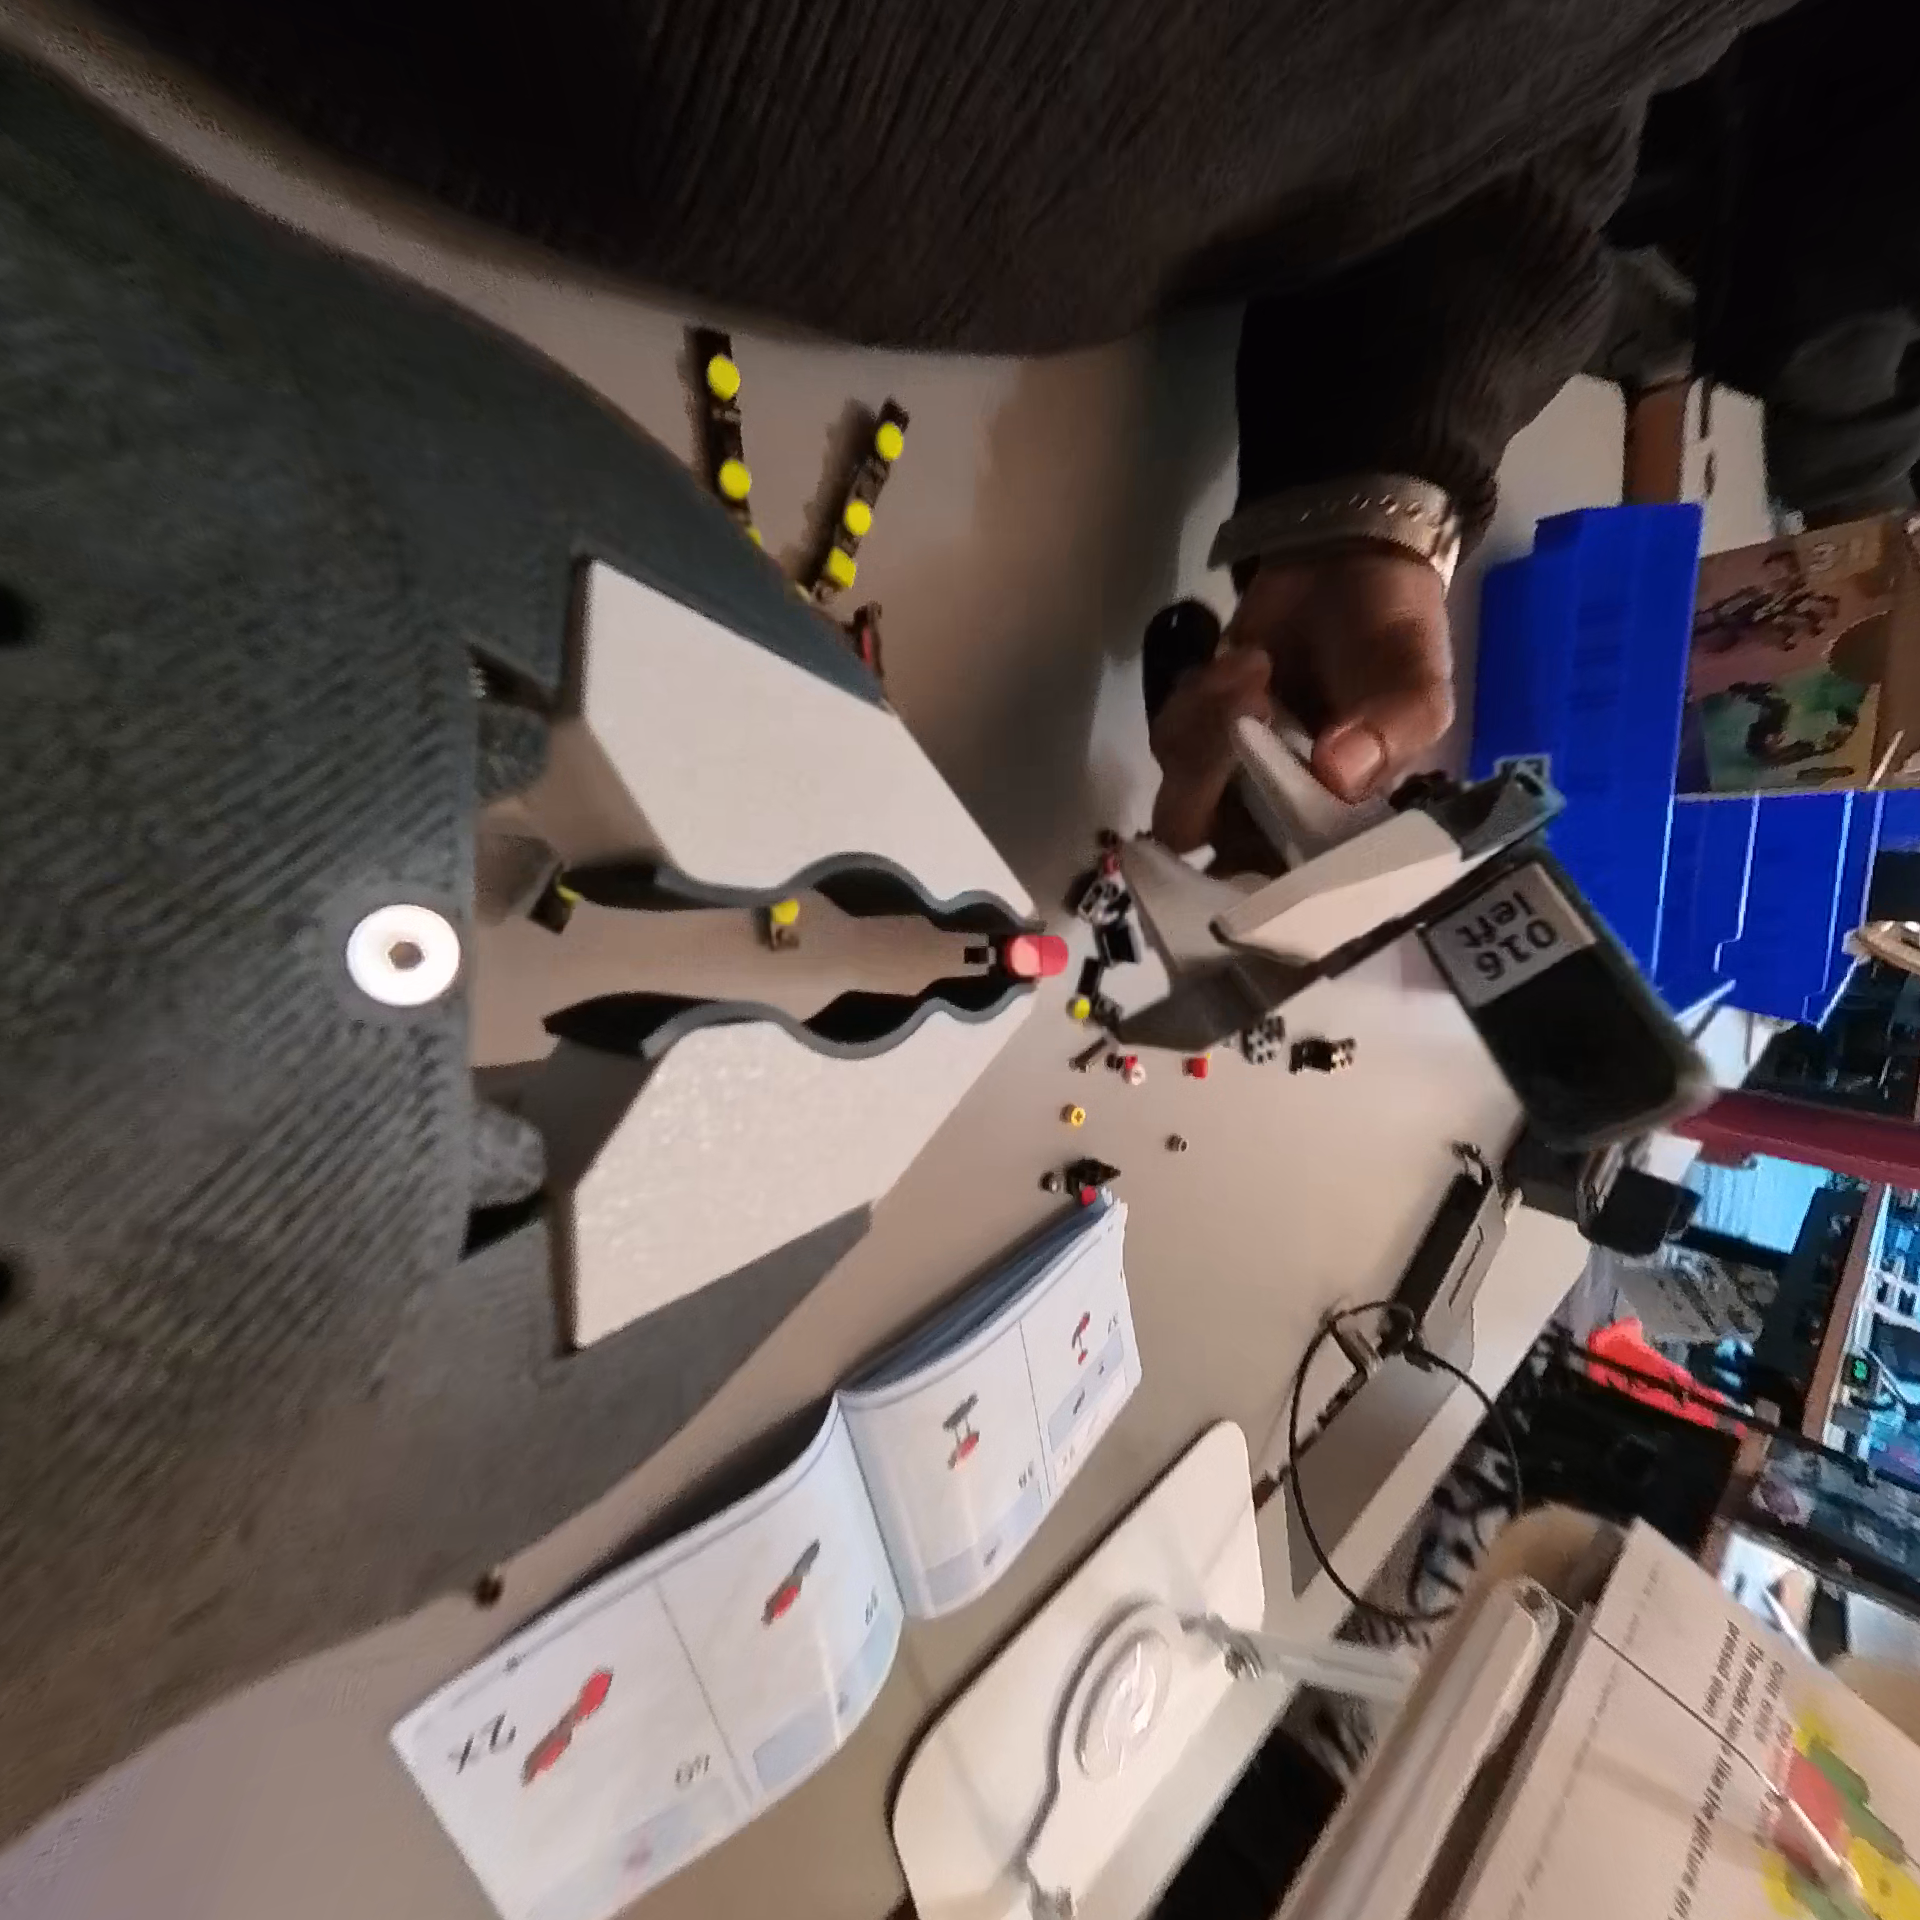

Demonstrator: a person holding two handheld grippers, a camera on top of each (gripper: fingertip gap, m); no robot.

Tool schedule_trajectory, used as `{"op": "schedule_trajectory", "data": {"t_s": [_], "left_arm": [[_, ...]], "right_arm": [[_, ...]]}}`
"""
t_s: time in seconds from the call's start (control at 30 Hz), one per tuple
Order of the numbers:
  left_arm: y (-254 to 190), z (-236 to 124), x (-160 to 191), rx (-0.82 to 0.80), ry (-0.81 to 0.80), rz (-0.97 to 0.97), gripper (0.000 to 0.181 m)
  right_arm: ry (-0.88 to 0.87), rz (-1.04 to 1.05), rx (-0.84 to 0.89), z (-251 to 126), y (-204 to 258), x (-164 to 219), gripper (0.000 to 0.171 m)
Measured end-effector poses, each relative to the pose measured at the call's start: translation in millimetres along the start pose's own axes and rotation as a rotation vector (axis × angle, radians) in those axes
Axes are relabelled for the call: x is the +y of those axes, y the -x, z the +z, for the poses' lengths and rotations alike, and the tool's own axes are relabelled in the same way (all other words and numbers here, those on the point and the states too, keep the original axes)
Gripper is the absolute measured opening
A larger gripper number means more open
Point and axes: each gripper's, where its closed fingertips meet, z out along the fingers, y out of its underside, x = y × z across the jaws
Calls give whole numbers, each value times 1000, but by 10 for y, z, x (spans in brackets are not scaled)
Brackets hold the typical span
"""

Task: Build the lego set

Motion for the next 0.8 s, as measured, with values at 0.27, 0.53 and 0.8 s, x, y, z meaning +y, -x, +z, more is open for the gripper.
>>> {"op": "schedule_trajectory", "data": {"t_s": [0.27, 0.53, 0.8], "left_arm": [[-106, 80, 215, -52, 147, 320, 19], [-114, 132, 291, -62, 179, 365, 5], [-175, 152, 291, -37, 170, 381, 6]], "right_arm": [[-60, 215, -158, -34, 104, -73, 5], [-98, 258, -207, -41, 155, -150, 5], [-120, 279, -250, -57, 199, -175, 5]]}}
